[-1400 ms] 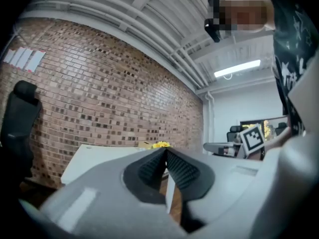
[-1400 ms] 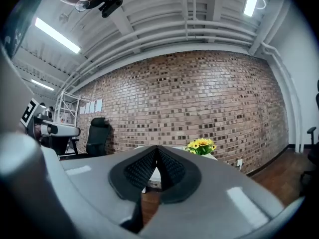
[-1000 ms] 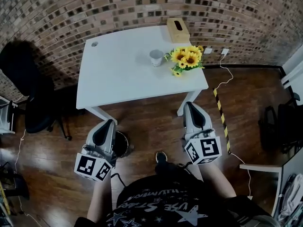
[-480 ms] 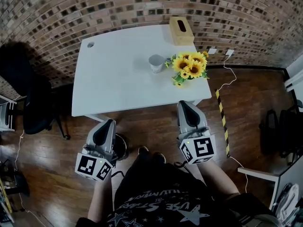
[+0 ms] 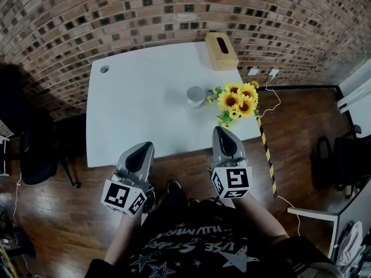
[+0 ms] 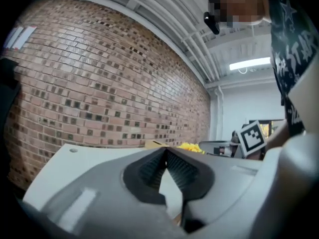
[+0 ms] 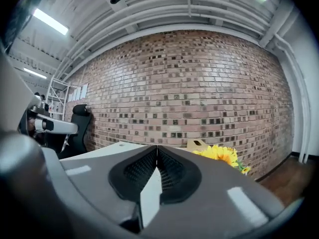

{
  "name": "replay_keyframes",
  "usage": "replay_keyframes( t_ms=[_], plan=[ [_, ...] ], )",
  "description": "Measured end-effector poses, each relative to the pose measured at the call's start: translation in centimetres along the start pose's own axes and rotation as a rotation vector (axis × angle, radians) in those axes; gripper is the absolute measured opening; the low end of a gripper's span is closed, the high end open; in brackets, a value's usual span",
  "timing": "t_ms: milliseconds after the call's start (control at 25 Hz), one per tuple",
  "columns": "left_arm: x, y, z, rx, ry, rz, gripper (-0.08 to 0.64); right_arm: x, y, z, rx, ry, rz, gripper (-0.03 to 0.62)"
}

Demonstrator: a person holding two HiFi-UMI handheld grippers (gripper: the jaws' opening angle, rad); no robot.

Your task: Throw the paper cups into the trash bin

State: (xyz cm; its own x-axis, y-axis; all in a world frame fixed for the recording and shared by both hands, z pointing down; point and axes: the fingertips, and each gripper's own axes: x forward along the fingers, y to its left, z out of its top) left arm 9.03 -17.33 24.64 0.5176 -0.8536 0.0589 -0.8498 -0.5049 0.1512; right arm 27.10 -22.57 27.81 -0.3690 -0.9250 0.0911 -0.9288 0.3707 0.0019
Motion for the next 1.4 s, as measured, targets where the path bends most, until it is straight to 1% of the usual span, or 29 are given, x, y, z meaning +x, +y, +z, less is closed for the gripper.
replay_keyframes(
  t_ms=[80, 160, 280, 400, 560, 640, 720, 800, 920, 1000, 1120, 1280, 1400],
  plan=[
    [1.2, 0.9, 0.2, 0.0, -0.006, -0.016, 0.003, 1.6, 0.4, -0.3, -0.005, 0.005, -0.016, 0.008],
    [2.2, 1.7, -0.2, 0.004, -0.008, -0.015, 0.003, 2.8, 0.6, -0.8, -0.013, 0.015, -0.026, 0.008],
    [3.9, 3.0, -1.9, 0.013, -0.003, -0.019, 0.003, 4.6, 0.6, -1.6, -0.014, 0.039, -0.036, 0.009],
    [5.1, 3.7, -2.6, -0.004, 0.008, -0.025, 0.003, 6.2, 0.8, -2.7, -0.02, 0.066, -0.035, 0.013],
    [6.2, 4.6, -3.1, -0.024, 0.024, -0.015, 0.003, 7.6, 1.0, -4.7, -0.008, 0.114, -0.016, 0.026],
    [7.0, 5.3, -3.3, -0.023, 0.033, -0.007, 0.003, 8.4, 1.0, -5.5, -0.002, 0.133, -0.001, 0.058],
    [7.8, 5.8, -3.5, -0.018, 0.038, 0.002, 0.003, 9.2, 1.1, -6.3, 0.001, 0.149, 0.019, 0.125],
    [8.6, 6.2, -3.8, -0.017, 0.041, 0.009, 0.003, 9.9, 0.9, -7.3, 0.002, 0.168, 0.033, 0.172],
    [9.5, 6.8, -4.2, -0.022, 0.049, 0.033, 0.003, 10.7, 0.4, -8.8, 0.015, 0.2, 0.036, 0.233],
    [9.9, 7.2, -4.6, -0.024, 0.058, 0.053, 0.003, 11.2, 0.3, -9.8, 0.013, 0.221, 0.033, 0.286],
    [10.5, 7.6, -5.2, -0.032, 0.068, 0.073, 0.003, 12.0, 0.3, -11.0, -0.01, 0.244, 0.034, 0.318],
    [11.3, 7.8, -5.9, -0.039, 0.08, 0.077, 0.003, 13.5, 0.3, -11.9, -0.029, 0.258, 0.023, 0.357],
    [11.9, 8.1, -6.4, -0.041, 0.093, 0.084, 0.003, 14.5, -0.2, -12.5, -0.044, 0.267, 0.013, 0.373]
  ],
)
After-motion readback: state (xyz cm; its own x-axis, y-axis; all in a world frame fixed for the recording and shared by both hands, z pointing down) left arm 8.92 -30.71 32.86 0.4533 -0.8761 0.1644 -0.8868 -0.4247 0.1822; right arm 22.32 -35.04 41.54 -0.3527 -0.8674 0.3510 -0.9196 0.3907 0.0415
